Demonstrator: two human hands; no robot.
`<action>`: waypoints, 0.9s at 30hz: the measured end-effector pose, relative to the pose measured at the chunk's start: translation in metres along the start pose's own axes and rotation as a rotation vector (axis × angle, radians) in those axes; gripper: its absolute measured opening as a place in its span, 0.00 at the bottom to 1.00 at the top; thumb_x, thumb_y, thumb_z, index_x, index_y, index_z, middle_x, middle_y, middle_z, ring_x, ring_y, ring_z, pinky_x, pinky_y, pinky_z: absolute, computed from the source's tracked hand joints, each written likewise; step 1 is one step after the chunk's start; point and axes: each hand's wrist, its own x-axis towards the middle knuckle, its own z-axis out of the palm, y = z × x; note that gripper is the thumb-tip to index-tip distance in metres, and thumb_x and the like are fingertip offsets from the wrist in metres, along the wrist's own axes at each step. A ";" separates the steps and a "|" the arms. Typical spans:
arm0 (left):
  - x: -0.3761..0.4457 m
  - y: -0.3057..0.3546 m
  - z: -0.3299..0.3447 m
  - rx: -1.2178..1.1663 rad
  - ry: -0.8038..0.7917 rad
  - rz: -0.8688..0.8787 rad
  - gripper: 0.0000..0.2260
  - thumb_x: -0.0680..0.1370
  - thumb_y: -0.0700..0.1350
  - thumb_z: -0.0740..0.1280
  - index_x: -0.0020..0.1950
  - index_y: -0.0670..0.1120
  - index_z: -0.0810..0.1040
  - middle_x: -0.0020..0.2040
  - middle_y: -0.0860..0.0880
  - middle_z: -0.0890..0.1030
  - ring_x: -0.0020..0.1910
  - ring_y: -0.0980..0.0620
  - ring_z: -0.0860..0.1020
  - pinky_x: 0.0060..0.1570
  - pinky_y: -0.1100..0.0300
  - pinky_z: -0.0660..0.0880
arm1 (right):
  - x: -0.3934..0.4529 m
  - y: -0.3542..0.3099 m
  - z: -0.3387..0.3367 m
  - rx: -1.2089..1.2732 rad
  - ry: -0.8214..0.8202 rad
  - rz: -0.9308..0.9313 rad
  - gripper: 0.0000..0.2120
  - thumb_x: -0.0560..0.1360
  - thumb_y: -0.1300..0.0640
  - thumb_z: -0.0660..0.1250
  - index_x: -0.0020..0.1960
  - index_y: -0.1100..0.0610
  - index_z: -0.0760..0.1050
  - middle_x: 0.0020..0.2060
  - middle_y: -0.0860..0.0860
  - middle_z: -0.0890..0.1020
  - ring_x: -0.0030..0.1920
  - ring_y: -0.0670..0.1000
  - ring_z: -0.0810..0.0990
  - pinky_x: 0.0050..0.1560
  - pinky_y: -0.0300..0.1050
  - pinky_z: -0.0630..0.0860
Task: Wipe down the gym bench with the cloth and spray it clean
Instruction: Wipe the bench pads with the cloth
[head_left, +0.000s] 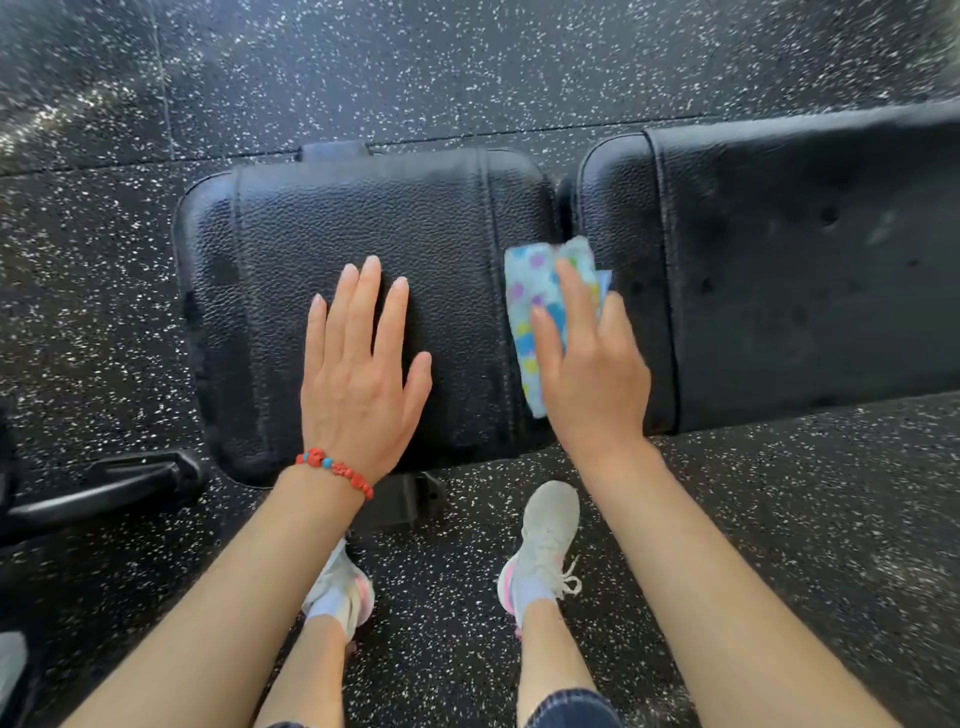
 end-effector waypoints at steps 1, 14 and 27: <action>0.005 0.008 0.001 -0.010 0.008 0.014 0.23 0.77 0.46 0.57 0.70 0.37 0.66 0.71 0.35 0.64 0.71 0.37 0.61 0.69 0.41 0.56 | -0.009 0.008 -0.006 0.017 -0.005 -0.003 0.18 0.77 0.52 0.61 0.65 0.58 0.73 0.40 0.61 0.76 0.37 0.60 0.77 0.30 0.46 0.73; 0.028 0.046 0.031 0.039 -0.016 0.067 0.24 0.79 0.49 0.55 0.72 0.40 0.63 0.73 0.38 0.63 0.72 0.40 0.59 0.71 0.44 0.52 | 0.054 0.052 -0.012 -0.134 0.134 0.035 0.18 0.77 0.52 0.60 0.64 0.59 0.73 0.44 0.63 0.76 0.42 0.62 0.77 0.33 0.50 0.73; 0.030 0.056 0.026 0.036 -0.017 0.025 0.23 0.78 0.48 0.55 0.71 0.37 0.65 0.72 0.36 0.64 0.72 0.38 0.61 0.70 0.41 0.54 | -0.011 0.079 -0.022 -0.199 0.139 -0.119 0.17 0.78 0.52 0.60 0.61 0.59 0.75 0.33 0.58 0.74 0.31 0.56 0.74 0.30 0.46 0.75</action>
